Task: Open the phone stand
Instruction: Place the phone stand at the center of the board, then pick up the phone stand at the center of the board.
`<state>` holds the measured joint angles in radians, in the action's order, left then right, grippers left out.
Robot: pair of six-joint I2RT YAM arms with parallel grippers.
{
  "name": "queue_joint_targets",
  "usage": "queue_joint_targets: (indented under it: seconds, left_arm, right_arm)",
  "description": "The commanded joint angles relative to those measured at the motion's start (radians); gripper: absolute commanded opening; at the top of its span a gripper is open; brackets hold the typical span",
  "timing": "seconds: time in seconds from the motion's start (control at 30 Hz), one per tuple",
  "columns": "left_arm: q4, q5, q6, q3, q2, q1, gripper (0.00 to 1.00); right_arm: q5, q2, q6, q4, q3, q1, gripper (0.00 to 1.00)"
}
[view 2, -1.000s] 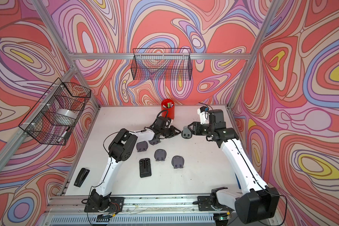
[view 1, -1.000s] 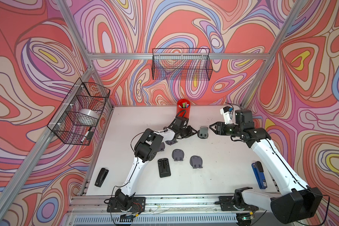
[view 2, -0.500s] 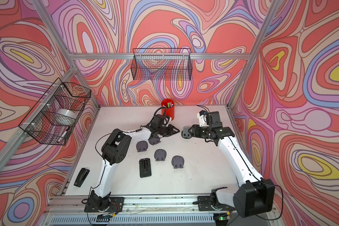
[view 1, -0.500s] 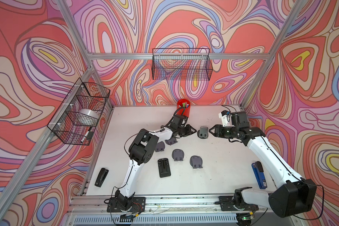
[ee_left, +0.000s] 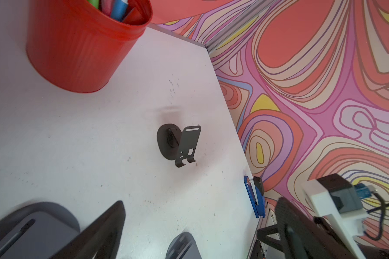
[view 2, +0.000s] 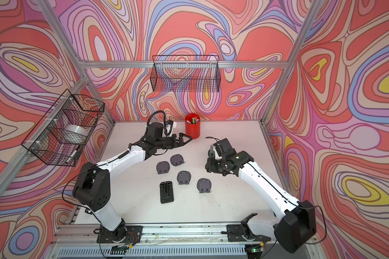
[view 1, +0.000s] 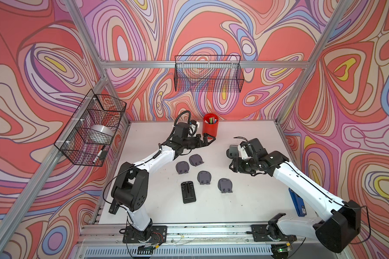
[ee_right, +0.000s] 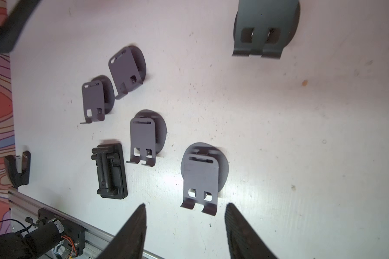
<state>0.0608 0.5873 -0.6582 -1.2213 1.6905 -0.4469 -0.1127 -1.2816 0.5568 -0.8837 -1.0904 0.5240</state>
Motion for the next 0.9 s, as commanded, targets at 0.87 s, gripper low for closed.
queue_joint_targets:
  seconds: [0.87]
  left_arm:
    - [-0.143, -0.103, 0.109, 0.310, -0.456, 0.195, 1.00]
  right_arm:
    - [0.140, -0.407, 0.265, 0.002, -0.012, 0.189, 0.72]
